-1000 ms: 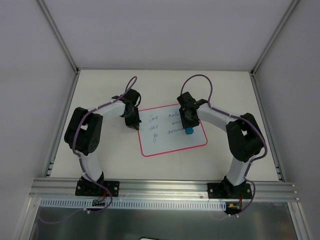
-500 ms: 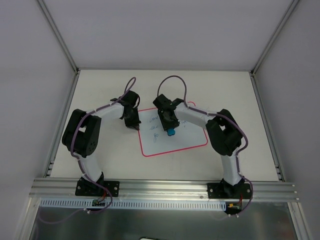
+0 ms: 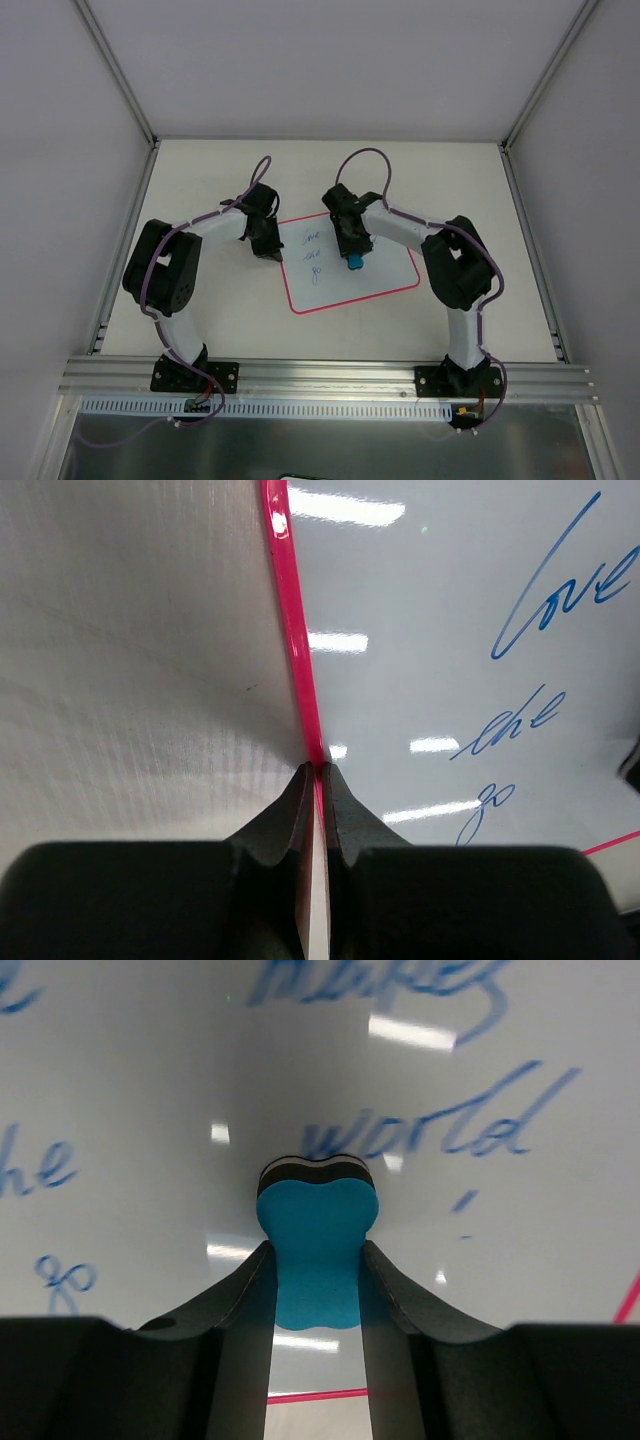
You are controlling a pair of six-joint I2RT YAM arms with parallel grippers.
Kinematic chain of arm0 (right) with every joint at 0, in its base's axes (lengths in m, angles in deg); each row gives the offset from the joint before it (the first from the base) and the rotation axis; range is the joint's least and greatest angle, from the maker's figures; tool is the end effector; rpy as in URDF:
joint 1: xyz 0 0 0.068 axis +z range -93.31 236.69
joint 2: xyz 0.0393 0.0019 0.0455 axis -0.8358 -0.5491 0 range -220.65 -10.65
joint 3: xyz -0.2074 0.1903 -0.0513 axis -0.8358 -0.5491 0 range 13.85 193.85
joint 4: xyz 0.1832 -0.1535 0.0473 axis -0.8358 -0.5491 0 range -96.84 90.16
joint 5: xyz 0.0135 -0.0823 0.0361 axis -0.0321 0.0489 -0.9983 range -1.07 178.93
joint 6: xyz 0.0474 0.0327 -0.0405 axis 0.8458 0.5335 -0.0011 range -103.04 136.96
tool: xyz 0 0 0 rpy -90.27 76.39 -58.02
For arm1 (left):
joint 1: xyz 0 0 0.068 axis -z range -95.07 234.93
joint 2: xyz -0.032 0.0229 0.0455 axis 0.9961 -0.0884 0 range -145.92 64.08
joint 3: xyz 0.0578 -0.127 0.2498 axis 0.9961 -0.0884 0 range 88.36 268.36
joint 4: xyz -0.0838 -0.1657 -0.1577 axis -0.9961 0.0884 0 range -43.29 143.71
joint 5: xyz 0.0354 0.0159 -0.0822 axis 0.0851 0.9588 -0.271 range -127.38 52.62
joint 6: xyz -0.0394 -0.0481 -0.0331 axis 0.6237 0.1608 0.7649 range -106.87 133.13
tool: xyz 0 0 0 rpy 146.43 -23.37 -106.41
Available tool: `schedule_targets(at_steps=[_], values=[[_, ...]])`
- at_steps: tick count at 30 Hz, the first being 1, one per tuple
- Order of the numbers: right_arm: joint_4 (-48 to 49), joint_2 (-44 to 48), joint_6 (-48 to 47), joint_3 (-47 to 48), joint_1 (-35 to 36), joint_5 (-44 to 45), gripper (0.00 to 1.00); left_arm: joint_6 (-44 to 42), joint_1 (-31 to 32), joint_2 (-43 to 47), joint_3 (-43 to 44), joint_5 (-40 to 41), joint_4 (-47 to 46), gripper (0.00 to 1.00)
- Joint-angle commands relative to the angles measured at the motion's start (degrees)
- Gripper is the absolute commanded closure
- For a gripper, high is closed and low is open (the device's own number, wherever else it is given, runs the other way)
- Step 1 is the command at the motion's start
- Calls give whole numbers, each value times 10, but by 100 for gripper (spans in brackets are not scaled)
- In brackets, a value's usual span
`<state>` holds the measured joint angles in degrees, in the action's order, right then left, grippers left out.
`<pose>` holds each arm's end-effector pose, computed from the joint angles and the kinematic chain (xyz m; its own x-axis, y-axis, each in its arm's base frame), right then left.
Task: Erase the whiteboard
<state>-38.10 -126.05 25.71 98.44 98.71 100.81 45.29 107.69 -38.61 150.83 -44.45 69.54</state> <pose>0.3129 0.2659 0.1785 -0.7772 -0.4998 -0.3824 -0.4878 0.8623 -0.1356 0.3216 -0.1425 0.1675 -0.9276 -0.1837 -0.3253 -0.0689 0.9400 -0.3341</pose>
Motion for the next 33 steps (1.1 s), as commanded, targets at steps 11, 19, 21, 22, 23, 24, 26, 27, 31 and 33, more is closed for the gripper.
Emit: schedule_targets(at_steps=[11, 19, 21, 22, 23, 24, 26, 27, 31, 33], values=[[-19, 39, -14, -74, -144, 7, 100, -11, -5, -13, -27, -8, 38, 100], [-14, 10, -15, -8, -112, -33, 100, -18, -3, -15, -22, -23, 38, 100], [-29, -16, -17, 23, -99, -33, 100, -20, 0, -15, -21, -22, 37, 100], [-37, -27, -19, 42, -92, -33, 100, -20, 2, -14, -20, -22, 37, 100], [-48, -40, -18, 85, -79, -31, 100, -20, 3, -12, -19, -23, 37, 100], [-71, -68, -19, 108, -72, -30, 100, -20, 5, -12, -19, -23, 37, 100], [-89, -96, -19, 149, -52, -30, 100, -21, 7, -9, -21, -23, 37, 100], [-100, -105, -19, 179, -44, -35, 100, -21, 8, -8, -21, -22, 37, 100], [-109, -136, -20, 217, -12, -54, 100, -21, 8, -1, -30, -20, 37, 100], [-109, -138, -18, 219, -11, -55, 100, -22, 8, 0, -32, -21, 37, 100]])
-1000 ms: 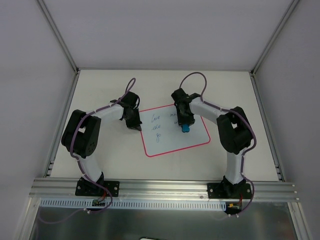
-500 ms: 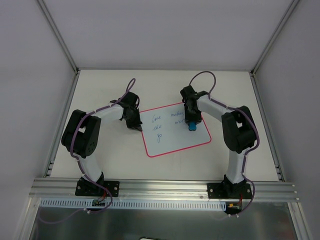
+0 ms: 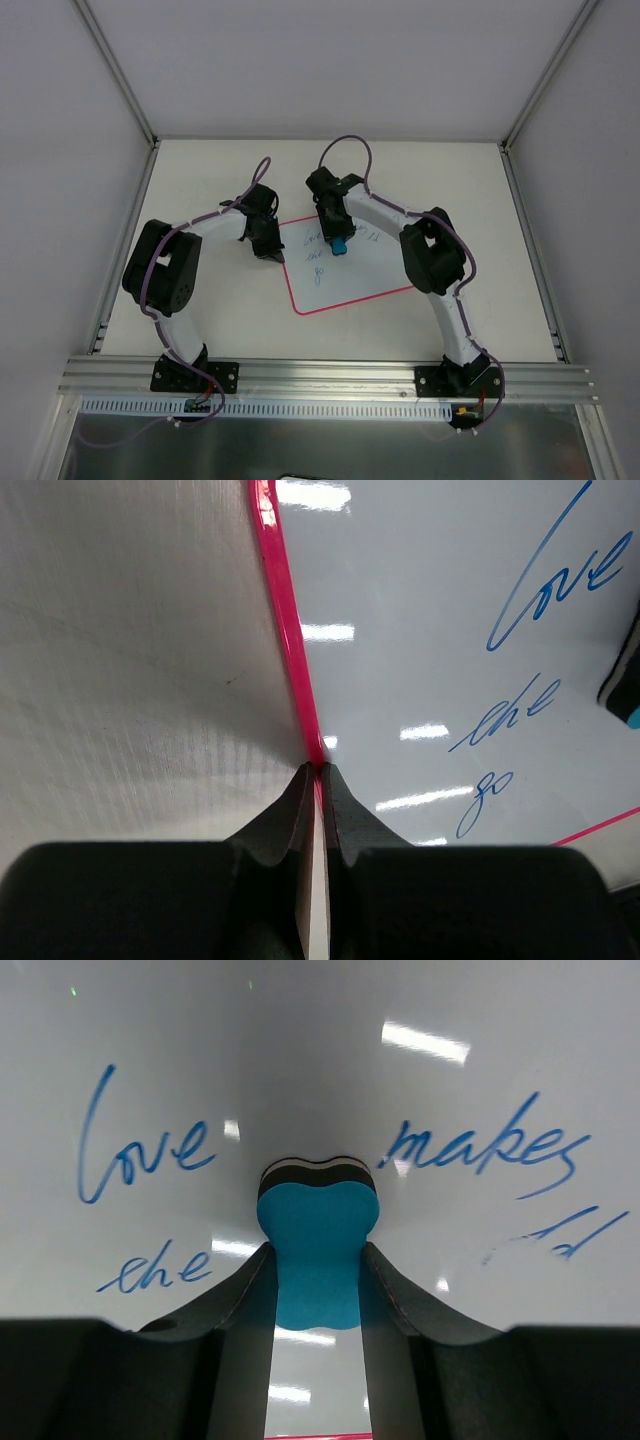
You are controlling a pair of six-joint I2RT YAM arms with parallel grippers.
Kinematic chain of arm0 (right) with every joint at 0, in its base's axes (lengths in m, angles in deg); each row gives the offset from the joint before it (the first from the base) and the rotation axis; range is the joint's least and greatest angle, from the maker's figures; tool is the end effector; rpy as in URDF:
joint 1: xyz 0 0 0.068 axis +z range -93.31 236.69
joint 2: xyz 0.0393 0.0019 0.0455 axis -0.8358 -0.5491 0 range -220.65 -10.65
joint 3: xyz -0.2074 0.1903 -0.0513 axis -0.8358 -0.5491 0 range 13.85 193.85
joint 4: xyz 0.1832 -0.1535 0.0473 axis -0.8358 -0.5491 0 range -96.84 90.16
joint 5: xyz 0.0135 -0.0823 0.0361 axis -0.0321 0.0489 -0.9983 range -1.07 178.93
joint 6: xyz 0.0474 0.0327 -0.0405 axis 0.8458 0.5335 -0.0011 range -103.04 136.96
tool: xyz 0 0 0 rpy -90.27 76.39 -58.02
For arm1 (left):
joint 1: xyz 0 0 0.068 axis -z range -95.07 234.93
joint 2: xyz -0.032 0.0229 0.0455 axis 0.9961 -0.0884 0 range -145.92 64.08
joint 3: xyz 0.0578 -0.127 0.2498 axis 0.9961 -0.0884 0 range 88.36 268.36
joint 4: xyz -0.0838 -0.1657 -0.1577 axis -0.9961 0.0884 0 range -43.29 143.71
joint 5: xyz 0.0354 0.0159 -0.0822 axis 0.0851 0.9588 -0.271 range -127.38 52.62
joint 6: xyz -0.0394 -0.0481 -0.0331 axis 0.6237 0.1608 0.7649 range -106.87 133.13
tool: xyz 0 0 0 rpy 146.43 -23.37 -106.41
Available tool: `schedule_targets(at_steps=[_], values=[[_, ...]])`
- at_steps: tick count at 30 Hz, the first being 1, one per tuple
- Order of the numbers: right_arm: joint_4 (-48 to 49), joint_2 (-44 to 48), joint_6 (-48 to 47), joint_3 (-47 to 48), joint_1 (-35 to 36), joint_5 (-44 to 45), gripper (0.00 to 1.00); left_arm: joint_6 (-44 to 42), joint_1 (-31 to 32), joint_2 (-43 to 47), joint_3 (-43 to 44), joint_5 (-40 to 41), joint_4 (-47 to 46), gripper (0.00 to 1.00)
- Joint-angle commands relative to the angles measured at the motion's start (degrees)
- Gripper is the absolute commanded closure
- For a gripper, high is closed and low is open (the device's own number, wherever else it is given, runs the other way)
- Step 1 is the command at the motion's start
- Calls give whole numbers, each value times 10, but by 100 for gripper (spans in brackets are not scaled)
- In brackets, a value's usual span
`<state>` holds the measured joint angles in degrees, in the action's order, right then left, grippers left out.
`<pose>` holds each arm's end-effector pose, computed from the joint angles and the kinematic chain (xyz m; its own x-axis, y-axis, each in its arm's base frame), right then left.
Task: Erase the whiteboard
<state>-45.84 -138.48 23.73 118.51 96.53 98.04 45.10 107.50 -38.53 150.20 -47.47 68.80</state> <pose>0.3653 0.2928 0.1769 -0.7821 -0.5009 -0.3706 -0.5006 0.8593 -0.1049 0.3198 -0.1438 0.1662 -0.9362 -0.1754 -0.3044 -0.0519 0.9261 -0.3738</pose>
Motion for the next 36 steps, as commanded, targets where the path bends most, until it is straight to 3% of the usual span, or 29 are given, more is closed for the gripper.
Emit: schedule_targets(at_steps=[1, 4, 11, 16, 24, 36], values=[[-31, -13, 2, 15, 9, -21, 100, -20, 10, 0, -29, 8, 45, 100], [-31, 0, -3, -9, -15, -3, 100, -20, 10, 7, -37, 9, 45, 100], [-17, 56, -18, -99, -142, 29, 100, -22, 10, 16, -59, 9, 45, 100], [-2, 80, -20, -136, -179, 42, 100, -25, 10, 21, -60, 5, 45, 100], [15, 58, -10, -99, -157, -11, 100, -50, 20, 20, -56, -11, 45, 100], [-58, -64, -11, 120, -55, -38, 99, -50, 40, 16, -45, -12, 45, 100]])
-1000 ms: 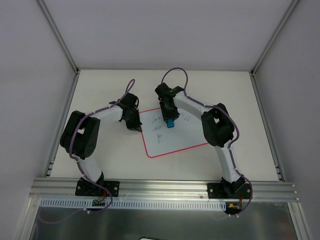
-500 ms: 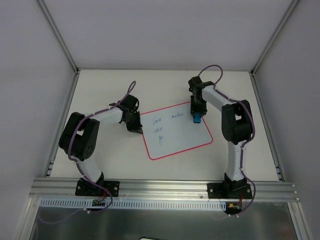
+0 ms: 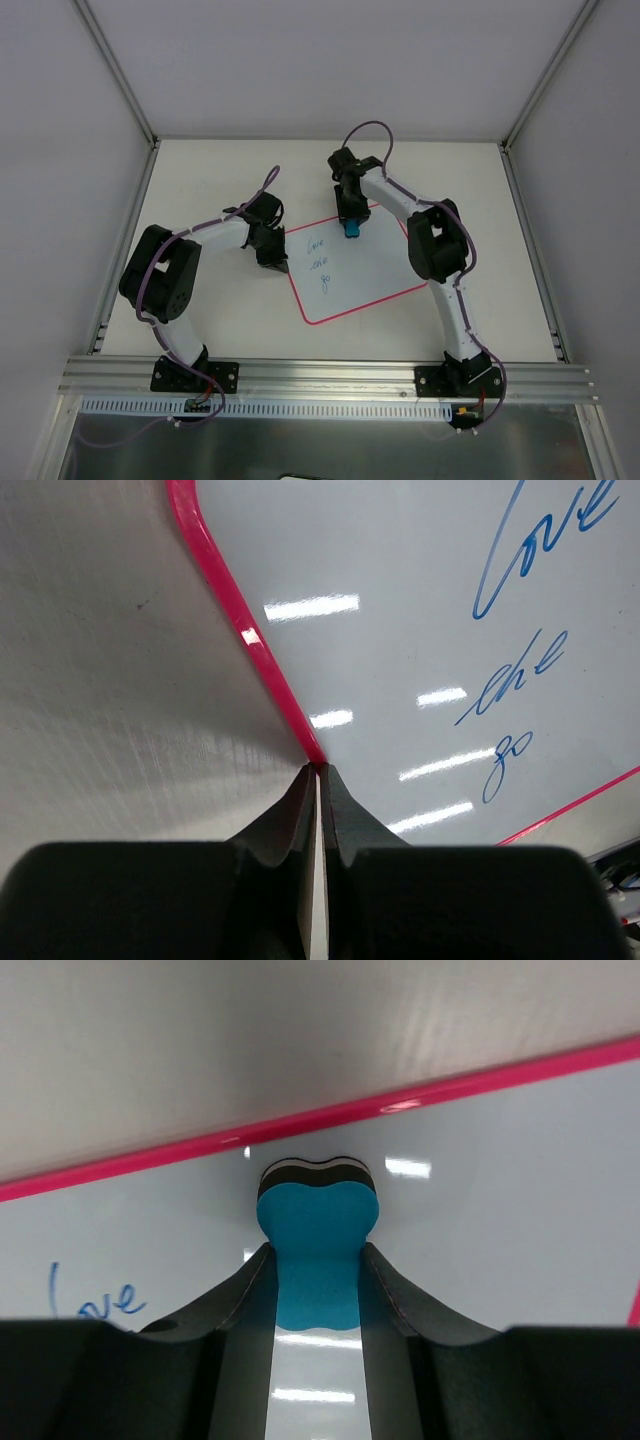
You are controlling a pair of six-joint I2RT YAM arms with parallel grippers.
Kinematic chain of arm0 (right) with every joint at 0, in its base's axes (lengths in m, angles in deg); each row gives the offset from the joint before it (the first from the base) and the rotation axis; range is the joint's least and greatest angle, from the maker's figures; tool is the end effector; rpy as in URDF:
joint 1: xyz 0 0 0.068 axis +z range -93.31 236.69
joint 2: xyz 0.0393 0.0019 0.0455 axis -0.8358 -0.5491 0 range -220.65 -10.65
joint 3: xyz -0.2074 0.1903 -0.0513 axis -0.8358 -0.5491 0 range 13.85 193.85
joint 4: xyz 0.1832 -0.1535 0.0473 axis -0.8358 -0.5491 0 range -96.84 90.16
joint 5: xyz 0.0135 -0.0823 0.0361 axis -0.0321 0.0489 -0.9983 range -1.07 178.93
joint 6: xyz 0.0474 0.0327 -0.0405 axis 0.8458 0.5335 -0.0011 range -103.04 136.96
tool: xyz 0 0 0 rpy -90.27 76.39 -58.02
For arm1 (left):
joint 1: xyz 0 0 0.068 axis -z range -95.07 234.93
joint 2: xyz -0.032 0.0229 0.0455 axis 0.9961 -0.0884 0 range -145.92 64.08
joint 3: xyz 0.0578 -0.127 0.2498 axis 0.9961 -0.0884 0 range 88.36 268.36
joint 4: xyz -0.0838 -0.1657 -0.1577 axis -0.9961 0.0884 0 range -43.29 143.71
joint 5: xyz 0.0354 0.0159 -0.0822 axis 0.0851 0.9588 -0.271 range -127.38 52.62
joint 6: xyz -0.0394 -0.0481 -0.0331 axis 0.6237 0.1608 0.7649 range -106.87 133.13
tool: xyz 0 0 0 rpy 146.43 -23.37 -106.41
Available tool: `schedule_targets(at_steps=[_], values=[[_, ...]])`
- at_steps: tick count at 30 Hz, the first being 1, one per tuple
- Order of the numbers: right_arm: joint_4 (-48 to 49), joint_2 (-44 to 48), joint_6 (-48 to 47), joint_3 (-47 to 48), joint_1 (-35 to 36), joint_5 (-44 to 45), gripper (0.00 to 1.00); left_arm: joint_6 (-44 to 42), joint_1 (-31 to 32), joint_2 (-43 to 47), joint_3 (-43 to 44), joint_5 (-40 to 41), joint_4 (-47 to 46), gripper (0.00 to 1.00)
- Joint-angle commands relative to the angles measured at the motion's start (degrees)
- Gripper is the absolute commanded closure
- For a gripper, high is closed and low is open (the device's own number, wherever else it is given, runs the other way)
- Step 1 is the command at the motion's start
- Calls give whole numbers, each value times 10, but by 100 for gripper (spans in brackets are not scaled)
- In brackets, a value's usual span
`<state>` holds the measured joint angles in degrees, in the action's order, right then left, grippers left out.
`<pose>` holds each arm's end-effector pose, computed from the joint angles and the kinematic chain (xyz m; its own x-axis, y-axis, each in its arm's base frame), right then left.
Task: Erase the whiteboard
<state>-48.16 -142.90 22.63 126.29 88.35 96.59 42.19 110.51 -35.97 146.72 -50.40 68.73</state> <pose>0.4198 0.2497 0.1774 -0.8333 -0.3987 -0.3830 -0.3975 0.9135 -0.0862 0.2963 -0.1562 0.1649 -0.9549 -0.0675 -0.2891 0.0536 0.9185 -0.3917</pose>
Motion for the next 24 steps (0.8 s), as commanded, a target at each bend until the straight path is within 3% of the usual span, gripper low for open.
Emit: schedule_targets(at_steps=[1, 5, 10, 20, 24], values=[[-36, -24, -1, 47, 34, -30, 100, -19, 9, -9, -9, 19, 45, 100], [-47, -43, -1, 70, 79, -41, 100, -13, 9, -14, -7, 21, 46, 100], [-49, -35, 1, 58, 75, -20, 100, -7, 9, -17, -5, 24, 45, 100], [-46, 36, 0, -41, -69, 41, 100, -6, 8, -16, -10, 29, 45, 100], [-42, 51, -6, -78, -94, 52, 100, -8, 8, -16, -9, 27, 45, 100]])
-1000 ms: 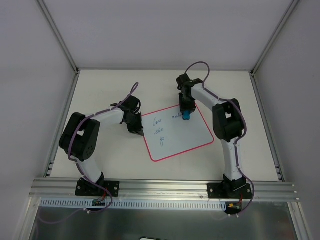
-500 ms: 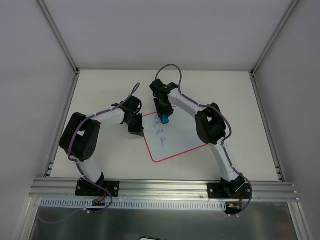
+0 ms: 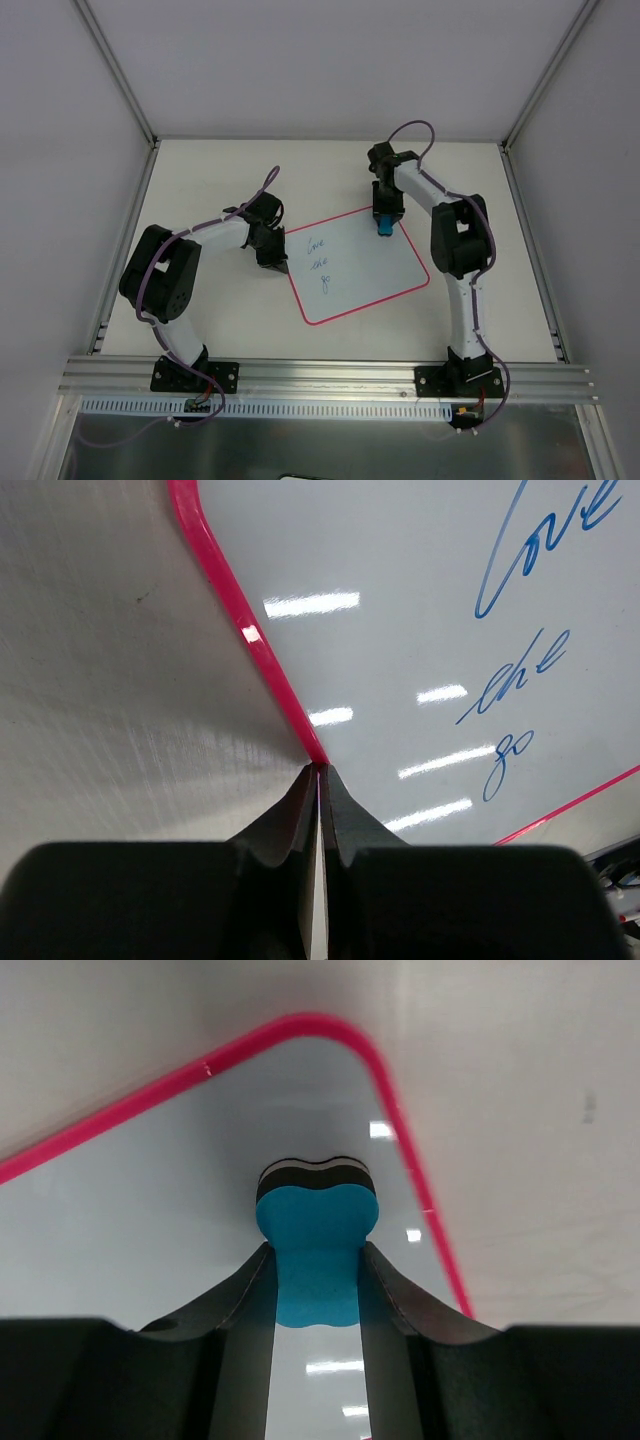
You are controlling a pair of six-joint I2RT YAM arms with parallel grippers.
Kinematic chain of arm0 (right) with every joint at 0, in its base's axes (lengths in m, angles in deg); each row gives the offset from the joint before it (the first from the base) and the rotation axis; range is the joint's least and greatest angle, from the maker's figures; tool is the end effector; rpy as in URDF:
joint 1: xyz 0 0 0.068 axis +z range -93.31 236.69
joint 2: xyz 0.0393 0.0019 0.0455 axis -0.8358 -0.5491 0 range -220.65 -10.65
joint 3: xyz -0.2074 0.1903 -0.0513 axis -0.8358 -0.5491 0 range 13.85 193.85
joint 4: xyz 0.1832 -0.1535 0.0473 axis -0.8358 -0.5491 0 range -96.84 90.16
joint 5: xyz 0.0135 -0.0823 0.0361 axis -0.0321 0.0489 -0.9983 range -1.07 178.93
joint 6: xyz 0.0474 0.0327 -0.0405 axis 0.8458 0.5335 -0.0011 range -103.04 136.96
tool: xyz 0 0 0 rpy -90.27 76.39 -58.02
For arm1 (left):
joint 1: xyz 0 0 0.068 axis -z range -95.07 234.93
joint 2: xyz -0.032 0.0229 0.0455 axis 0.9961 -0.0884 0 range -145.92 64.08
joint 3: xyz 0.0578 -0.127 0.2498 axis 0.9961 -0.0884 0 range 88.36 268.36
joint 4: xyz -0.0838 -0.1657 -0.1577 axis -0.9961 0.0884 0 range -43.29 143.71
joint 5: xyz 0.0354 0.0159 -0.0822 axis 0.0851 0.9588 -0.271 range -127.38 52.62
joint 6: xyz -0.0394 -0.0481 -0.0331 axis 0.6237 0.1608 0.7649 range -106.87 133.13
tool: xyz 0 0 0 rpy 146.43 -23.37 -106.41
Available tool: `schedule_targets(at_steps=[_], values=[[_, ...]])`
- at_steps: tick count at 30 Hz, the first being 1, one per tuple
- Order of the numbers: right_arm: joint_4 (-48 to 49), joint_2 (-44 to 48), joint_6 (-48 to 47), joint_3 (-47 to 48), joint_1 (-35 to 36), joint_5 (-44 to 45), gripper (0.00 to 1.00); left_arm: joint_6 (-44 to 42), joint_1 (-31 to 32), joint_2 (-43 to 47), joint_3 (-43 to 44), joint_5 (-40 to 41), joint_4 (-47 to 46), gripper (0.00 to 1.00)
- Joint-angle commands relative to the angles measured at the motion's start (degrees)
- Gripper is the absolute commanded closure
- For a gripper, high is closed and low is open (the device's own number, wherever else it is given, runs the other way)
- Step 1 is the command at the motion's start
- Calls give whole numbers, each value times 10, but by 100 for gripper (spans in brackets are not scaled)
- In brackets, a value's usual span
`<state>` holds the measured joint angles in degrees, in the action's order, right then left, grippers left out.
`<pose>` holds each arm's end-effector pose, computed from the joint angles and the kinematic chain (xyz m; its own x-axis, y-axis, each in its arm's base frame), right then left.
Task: Erase the whiteboard
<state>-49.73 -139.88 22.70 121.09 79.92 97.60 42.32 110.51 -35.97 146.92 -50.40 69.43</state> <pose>0.4338 0.1766 0.1753 -0.9037 -0.2802 -0.3238 -0.2577 0.9598 -0.1113 0.2957 -0.1559 0.1651 -0.9573 -0.0685 -0.2809 0.0484 0.9198 -0.3893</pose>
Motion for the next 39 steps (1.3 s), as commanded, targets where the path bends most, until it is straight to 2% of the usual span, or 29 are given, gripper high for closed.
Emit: schedule_targets(at_steps=[1, 7, 17, 26, 33, 35, 39], values=[[-24, 22, -10, -30, -11, 38, 100, -9, 9, -16, -9, 25, 38, 100], [-14, 12, -1, -16, 22, 6, 100, -8, 9, -20, -2, 19, 38, 100], [-15, -45, 29, 83, 148, -51, 100, 1, 8, -27, 10, 7, 38, 100], [-17, -88, 61, 145, 215, -106, 100, 7, 8, -23, 12, 15, 38, 100], [-31, -98, 59, 156, 223, -96, 99, 11, 9, -19, 9, 26, 37, 100], [-43, -91, 53, 152, 213, -55, 99, 13, 8, -20, 9, 29, 37, 100], [-46, -54, 47, 84, 176, 5, 99, 16, 8, -20, 8, 33, 37, 100]])
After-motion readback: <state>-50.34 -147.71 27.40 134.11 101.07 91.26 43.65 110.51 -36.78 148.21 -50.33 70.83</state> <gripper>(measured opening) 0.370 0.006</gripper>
